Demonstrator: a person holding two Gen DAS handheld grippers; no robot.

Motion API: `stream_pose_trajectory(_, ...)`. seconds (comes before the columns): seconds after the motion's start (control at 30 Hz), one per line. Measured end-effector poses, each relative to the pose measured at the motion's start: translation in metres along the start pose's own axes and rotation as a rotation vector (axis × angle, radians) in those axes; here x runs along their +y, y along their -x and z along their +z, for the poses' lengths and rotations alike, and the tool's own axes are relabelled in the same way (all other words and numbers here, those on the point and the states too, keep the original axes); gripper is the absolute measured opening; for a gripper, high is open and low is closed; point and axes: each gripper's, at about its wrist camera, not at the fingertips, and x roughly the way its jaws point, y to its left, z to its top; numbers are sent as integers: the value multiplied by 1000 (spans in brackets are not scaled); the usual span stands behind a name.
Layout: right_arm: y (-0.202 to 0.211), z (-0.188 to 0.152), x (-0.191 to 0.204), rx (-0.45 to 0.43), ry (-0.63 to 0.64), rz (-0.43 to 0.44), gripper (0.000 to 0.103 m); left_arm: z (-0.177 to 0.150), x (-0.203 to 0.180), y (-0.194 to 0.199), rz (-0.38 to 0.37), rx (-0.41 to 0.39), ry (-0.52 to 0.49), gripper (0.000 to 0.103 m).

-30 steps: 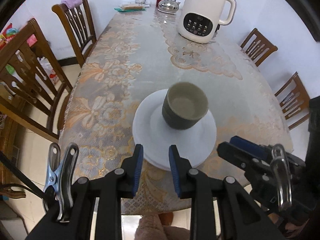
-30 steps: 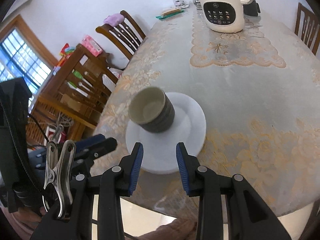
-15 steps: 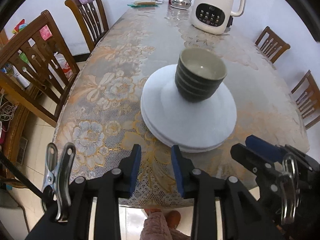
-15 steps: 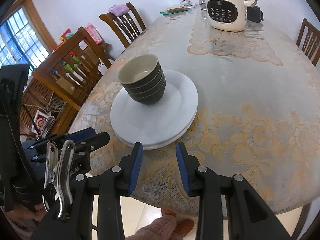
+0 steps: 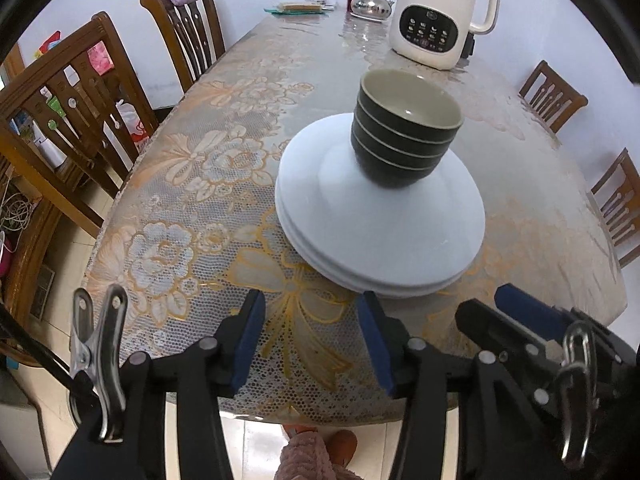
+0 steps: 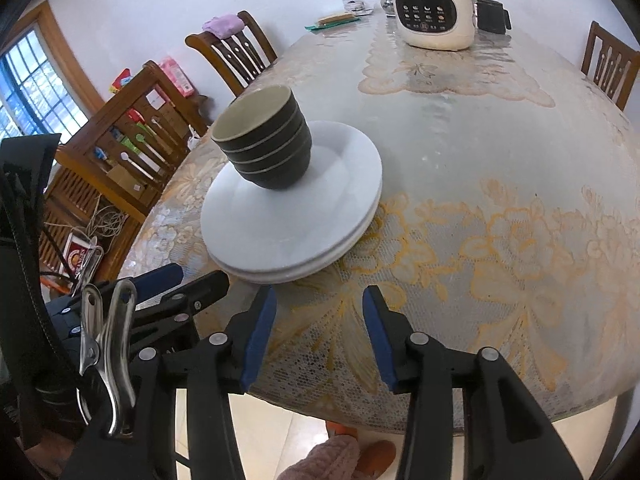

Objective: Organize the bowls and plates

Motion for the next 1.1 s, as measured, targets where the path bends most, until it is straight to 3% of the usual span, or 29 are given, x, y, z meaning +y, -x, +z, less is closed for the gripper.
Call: stream_pose_trajectory(1.1,-3,-9,-1,2,-5,-19,46,-6,1,1,13,-11,18,51)
